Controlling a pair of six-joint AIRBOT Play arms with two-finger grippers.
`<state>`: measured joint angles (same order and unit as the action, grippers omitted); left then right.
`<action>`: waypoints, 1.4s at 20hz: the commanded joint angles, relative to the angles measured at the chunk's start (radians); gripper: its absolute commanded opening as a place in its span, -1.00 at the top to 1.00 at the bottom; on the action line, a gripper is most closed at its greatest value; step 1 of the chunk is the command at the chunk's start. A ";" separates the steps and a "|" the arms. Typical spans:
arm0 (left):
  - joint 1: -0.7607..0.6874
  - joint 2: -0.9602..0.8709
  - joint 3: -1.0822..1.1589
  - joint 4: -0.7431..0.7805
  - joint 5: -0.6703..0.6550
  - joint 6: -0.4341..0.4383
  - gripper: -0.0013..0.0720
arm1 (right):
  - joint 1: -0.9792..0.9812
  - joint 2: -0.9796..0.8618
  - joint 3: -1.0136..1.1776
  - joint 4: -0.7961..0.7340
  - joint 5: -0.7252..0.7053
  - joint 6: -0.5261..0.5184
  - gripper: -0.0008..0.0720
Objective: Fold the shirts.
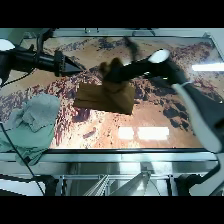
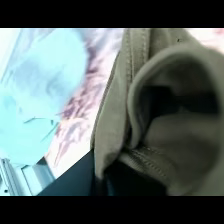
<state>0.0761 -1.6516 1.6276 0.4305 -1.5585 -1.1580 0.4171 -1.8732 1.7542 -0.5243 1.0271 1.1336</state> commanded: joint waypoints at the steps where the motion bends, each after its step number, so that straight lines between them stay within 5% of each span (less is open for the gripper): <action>1: 0.076 0.051 -0.154 -0.010 -0.012 0.049 0.93 | 0.219 -0.258 0.233 0.039 -0.079 0.026 0.14; 2: 0.078 0.050 -0.190 -0.013 -0.012 0.061 0.93 | 0.241 -0.297 0.271 0.067 -0.053 0.027 -0.02; 4: 0.078 0.050 -0.249 -0.014 -0.015 0.083 0.93 | 0.223 -0.297 0.281 0.085 0.047 0.055 0.03; 5: 0.078 0.050 -0.270 -0.013 -0.021 0.098 0.93 | 0.192 -0.281 0.280 0.087 0.119 0.060 0.42; 6: 0.078 0.050 -0.281 -0.013 -0.025 0.104 0.93 | 0.148 -0.257 0.280 0.082 0.206 0.068 0.54; 9: 0.078 0.051 -0.283 -0.014 -0.056 0.111 0.93 | 0.001 -0.173 0.275 0.053 0.391 0.126 0.57; 10: 0.078 0.051 -0.283 -0.013 -0.069 0.111 0.93 | -0.055 -0.140 0.262 0.029 0.443 0.157 0.70; 13: 0.075 0.051 -0.283 -0.013 -0.112 0.112 0.93 | -0.188 -0.053 0.204 -0.224 0.549 0.268 0.65; 14: 0.073 0.051 -0.283 -0.013 -0.116 0.112 0.93 | -0.219 -0.042 0.185 -0.333 0.557 0.323 0.41; 17: 0.070 0.050 -0.283 -0.013 -0.112 0.113 0.93 | -0.279 -0.064 0.126 -0.565 0.541 0.487 -0.72; 18: 0.070 0.050 -0.283 -0.013 -0.106 0.115 0.93 | -0.289 -0.090 0.113 -0.575 0.524 0.501 -0.90; 28: 0.070 0.050 -0.283 -0.012 -0.098 0.135 0.93 | -0.207 -0.352 0.108 -0.130 0.304 0.380 -0.89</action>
<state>0.1463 -1.6016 1.3445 0.4183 -1.6581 -1.0344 0.1829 -2.1727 1.8664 -0.7540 1.3975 1.5570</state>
